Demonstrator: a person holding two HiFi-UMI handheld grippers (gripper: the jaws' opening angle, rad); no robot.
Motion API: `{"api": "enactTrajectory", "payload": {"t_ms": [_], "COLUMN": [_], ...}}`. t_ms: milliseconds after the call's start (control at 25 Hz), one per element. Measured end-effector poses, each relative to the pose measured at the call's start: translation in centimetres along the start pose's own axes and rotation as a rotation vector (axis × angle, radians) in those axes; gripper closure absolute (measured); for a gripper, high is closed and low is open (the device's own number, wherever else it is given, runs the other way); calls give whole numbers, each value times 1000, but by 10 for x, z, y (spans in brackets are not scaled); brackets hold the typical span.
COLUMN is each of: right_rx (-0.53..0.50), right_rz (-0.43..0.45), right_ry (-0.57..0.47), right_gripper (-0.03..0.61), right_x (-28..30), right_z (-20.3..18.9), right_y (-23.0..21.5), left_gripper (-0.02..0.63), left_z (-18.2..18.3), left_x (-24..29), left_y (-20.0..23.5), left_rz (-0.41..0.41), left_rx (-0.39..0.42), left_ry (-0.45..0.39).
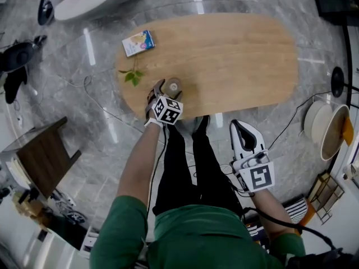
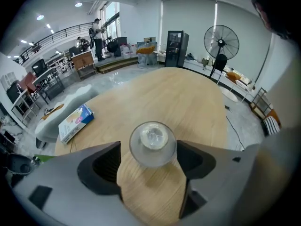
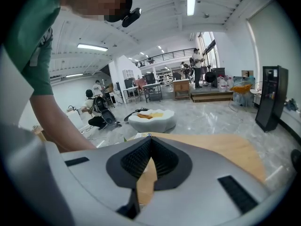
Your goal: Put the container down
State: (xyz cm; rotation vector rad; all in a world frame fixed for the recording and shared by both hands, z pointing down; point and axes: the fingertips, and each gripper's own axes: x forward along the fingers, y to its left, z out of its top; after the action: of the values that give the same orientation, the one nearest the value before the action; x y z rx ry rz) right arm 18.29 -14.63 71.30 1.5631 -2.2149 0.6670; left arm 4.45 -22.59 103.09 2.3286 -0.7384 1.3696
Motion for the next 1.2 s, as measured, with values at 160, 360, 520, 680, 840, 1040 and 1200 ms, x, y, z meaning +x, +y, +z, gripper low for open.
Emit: {"api": "enactTrajectory", "payload": {"t_ms": [160, 360, 520, 680, 840, 1040, 1200], "right_rx": [-6, -13, -49, -77, -98, -119, -123], "right_rz": [4, 3, 13, 27, 50, 74, 99], "right_ry": [-46, -135, -174, -206, -241, -278, -308], "right_gripper": [557, 557, 557, 557, 556, 557, 556], "right_x": [-5, -12, -28, -41, -54, -72, -82], "right_z": [24, 78, 117, 153, 182, 212, 234], "right_y": [6, 14, 25, 38, 55, 84, 101], "left_gripper": [250, 269, 450, 537, 569, 575, 575], "left_z": [-6, 28, 60, 104, 147, 173, 183], "left_x": [-44, -147, -236, -318, -390, -471, -516], "left_y": [-1, 12, 15, 24, 21, 6, 1], "left_rz": [-8, 15, 82, 153, 196, 200, 214], "left_rx": [-16, -83, -116, -180, -228, -259, -280], "left_ry": [14, -124, -266, -396, -529, -675, -743]}}
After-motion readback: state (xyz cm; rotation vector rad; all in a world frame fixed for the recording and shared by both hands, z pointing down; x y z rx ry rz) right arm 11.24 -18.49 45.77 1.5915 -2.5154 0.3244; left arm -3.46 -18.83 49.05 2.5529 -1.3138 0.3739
